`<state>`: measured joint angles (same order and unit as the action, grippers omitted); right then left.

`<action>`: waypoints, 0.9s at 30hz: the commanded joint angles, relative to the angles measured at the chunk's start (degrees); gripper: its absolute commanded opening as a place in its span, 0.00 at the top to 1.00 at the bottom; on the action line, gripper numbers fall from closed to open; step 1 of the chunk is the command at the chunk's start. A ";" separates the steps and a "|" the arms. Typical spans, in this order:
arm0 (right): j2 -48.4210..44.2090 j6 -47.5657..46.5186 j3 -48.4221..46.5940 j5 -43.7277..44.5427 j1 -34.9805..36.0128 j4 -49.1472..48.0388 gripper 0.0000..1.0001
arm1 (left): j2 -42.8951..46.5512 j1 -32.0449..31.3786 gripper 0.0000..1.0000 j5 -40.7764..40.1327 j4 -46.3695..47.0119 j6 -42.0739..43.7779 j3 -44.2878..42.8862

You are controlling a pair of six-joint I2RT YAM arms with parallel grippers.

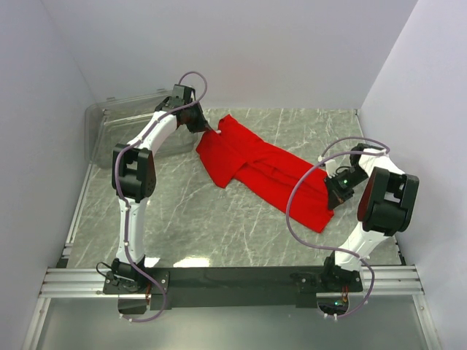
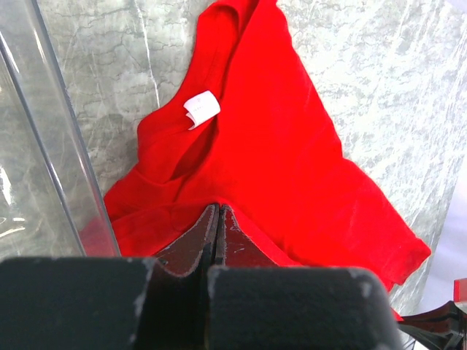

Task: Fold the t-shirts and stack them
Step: Fold the tshirt

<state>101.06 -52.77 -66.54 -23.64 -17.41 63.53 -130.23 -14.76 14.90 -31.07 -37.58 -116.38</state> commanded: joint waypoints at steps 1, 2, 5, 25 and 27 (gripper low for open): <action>-0.16 -0.14 -0.61 0.96 0.27 -1.65 0.98 | 1.65 0.17 0.99 -1.62 2.15 0.23 -0.34; -0.24 0.12 -0.43 0.96 0.27 -1.91 0.98 | 1.56 0.17 0.99 -1.71 1.98 0.14 -0.60; -0.25 0.83 -0.43 1.22 0.27 -2.88 0.98 | 0.95 0.17 0.99 -1.54 1.63 0.14 -0.96; 0.72 1.62 -0.61 1.05 0.27 -4.11 0.95 | 0.77 0.17 0.99 -1.62 1.36 0.14 -0.34; 0.72 1.62 -0.60 0.88 0.18 -4.03 0.95 | 0.68 0.17 0.99 -1.54 1.28 0.23 -0.34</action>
<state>102.10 -50.98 -66.48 -22.15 -17.39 60.10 -130.23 -14.76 14.04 -31.11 -37.58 -116.38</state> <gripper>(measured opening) 0.055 0.013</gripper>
